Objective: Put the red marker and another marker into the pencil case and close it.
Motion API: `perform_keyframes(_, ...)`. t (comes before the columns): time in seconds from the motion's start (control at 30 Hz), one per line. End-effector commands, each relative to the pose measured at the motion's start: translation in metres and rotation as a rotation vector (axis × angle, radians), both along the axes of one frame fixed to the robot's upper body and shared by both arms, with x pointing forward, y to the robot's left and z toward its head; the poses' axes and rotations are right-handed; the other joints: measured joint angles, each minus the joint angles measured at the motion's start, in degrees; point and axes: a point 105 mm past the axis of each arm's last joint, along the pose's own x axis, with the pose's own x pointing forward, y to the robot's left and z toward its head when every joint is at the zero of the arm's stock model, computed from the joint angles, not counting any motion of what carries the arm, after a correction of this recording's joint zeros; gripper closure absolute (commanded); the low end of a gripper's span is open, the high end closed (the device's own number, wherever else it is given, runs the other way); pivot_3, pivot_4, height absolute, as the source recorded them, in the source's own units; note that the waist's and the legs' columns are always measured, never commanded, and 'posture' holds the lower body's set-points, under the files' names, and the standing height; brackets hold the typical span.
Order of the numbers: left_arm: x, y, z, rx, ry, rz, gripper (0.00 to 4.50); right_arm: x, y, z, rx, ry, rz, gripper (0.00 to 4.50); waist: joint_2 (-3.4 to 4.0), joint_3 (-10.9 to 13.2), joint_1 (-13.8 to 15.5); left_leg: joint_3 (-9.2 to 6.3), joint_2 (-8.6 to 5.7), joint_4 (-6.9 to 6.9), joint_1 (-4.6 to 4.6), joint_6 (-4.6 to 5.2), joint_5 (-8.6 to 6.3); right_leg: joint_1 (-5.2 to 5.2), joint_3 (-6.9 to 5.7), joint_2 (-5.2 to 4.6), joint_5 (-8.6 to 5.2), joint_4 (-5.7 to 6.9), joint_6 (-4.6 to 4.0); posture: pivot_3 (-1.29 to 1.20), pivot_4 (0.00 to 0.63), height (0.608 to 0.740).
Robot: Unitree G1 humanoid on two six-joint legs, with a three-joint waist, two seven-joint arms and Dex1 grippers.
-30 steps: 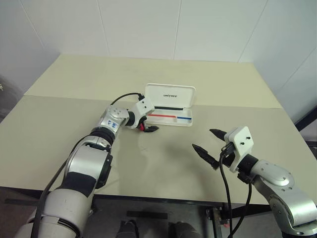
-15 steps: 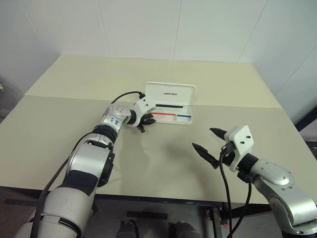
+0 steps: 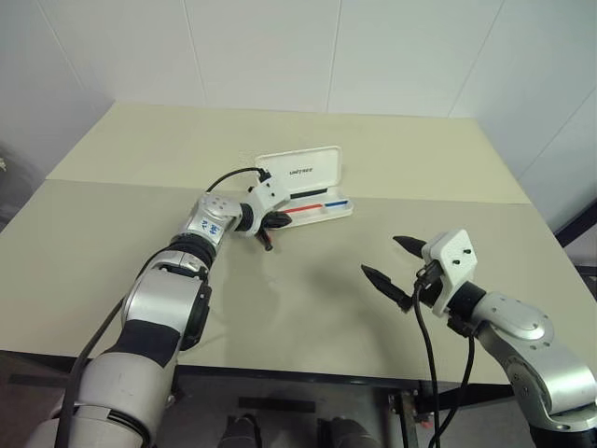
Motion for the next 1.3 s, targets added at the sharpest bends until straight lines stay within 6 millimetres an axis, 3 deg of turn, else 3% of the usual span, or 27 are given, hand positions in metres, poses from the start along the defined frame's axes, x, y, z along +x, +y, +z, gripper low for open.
perform_keyframes(0.03, 0.001, -0.003, 0.038, -0.047, -0.101, -0.053, 4.48, -0.001, 0.002, 0.012, -0.009, -0.046, 0.029, 0.0, 0.0, 0.0, 0.0, 0.0, 0.0, 0.02, -0.01, 0.0, 0.0, 0.0, 0.0, 0.0, 0.0, 0.02, 0.0, 0.0, 0.15, 0.74)
perform_keyframes(0.33, -0.008, 0.005, 0.066, -0.109, -0.182, -0.145, 4.48, 0.003, 0.003, 0.012, -0.02, -0.04, 0.065, 0.0, 0.0, 0.0, -0.1, 0.0, 0.0, 0.22, -0.02, 0.01, -0.01, 0.0, 0.0, 0.0, 0.01, 0.2, 0.02, 0.0, 0.15, 0.74)
perform_keyframes(0.57, -0.008, 0.015, 0.056, -0.091, -0.165, -0.133, 4.48, 0.008, 0.003, 0.012, -0.025, -0.035, 0.084, 0.0, 0.0, 0.0, 0.0, -0.01, 0.0, 0.42, -0.03, 0.04, -0.02, 0.0, 0.0, 0.01, 0.01, 0.34, 0.02, 0.0, 0.15, 0.74)
perform_keyframes(0.7, -0.001, 0.011, 0.043, -0.099, -0.13, -0.056, 4.48, 0.01, 0.005, 0.013, -0.024, -0.038, 0.091, 0.0, 0.0, 0.0, 0.0, -0.01, 0.0, 0.53, -0.07, 0.06, -0.04, 0.0, 0.0, 0.01, 0.02, 0.39, 0.04, 0.0, 0.15, 0.74)
perform_keyframes(0.83, -0.005, -0.012, 0.031, -0.077, -0.055, -0.099, 3.56, 0.01, 0.005, 0.013, -0.021, -0.037, 0.09, 0.0, 0.0, 0.0, 0.0, -0.01, 0.0, 0.59, -0.06, 0.07, -0.04, 0.01, 0.01, 0.01, 0.03, 0.46, 0.06, 0.0, 0.15, 0.74)
perform_keyframes(1.13, -0.004, -0.043, 0.025, -0.069, -0.023, -0.096, 0.65, 0.005, 0.0, 0.012, -0.017, -0.041, 0.049, 0.0, 0.0, 0.0, -0.2, -0.02, -0.01, 0.57, -0.05, 0.07, -0.04, -0.01, 0.03, 0.04, 0.03, 0.47, 0.06, 0.0, 0.15, 0.74)
perform_keyframes(1.3, 0.0, -0.048, 0.032, -0.101, -0.036, -0.053, 0.65, 0.001, -0.005, 0.011, -0.02, -0.037, 0.024, 0.0, 0.0, 0.0, 0.0, -0.02, -0.01, 0.58, -0.07, 0.07, -0.04, 0.0, 0.04, 0.03, 0.03, 0.46, 0.07, 0.0, 0.15, 0.74)
